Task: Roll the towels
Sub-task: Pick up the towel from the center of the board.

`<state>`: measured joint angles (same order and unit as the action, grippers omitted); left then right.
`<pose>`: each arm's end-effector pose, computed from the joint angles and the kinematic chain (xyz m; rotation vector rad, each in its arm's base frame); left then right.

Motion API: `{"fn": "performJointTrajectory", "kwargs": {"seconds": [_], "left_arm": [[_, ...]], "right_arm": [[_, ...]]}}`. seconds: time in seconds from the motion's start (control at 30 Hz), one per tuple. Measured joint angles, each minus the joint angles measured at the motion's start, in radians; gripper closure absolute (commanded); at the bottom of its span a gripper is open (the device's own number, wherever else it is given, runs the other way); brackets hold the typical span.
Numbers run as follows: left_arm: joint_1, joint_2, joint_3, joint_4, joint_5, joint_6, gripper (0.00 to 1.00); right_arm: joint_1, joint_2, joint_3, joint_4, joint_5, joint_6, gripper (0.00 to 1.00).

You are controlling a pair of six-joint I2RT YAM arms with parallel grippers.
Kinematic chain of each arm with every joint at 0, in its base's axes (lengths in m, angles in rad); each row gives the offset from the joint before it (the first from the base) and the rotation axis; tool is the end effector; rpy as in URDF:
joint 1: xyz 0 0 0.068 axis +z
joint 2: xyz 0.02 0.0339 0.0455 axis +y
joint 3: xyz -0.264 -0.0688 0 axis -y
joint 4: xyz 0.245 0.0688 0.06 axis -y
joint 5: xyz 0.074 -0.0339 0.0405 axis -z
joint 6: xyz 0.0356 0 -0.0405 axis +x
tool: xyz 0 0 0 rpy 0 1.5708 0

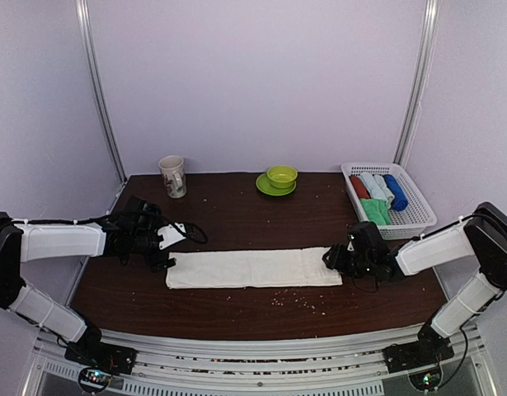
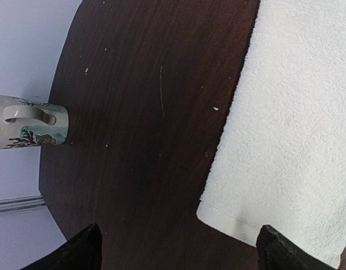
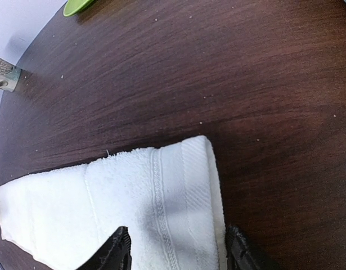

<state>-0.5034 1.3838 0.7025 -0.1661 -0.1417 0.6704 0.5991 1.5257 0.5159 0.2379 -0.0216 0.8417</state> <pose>0.2401 -0.1265 0.1833 1.2866 2.0519 0.2476 0.2207 0.1516 0.1253 0.2869 2.4462 0.7059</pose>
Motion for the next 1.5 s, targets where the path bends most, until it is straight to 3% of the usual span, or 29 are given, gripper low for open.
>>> {"fn": "performJointTrajectory", "kwargs": {"seconds": [0.43, 0.7, 0.83, 1.07, 1.3, 1.5], "left_arm": [[0.007, -0.088, -0.009, 0.008, 0.015, -0.006, 0.02], [0.007, -0.119, -0.01, 0.016, 0.013, -0.007, 0.02], [0.007, -0.129, -0.011, 0.018, 0.011, -0.007, 0.02], [0.007, -0.135, -0.014, 0.037, 0.004, -0.007, 0.02], [0.007, -0.151, -0.024, 0.038, -0.001, -0.007, 0.02], [0.007, -0.151, -0.024, 0.038, -0.001, -0.007, 0.02]], "right_arm": [[0.001, 0.005, -0.03, 0.05, -0.013, 0.027, 0.6], [0.002, -0.005, -0.06, 0.075, -0.035, 0.055, 0.81], [0.002, 0.008, -0.062, 0.085, -0.051, 0.063, 1.0], [-0.006, 0.008, -0.061, 0.079, -0.051, 0.063, 1.0], [-0.105, -0.174, -0.014, -0.195, -0.021, -0.028, 1.0], [-0.157, -0.256, 0.088, -0.332, -0.01, -0.114, 1.0]]}}
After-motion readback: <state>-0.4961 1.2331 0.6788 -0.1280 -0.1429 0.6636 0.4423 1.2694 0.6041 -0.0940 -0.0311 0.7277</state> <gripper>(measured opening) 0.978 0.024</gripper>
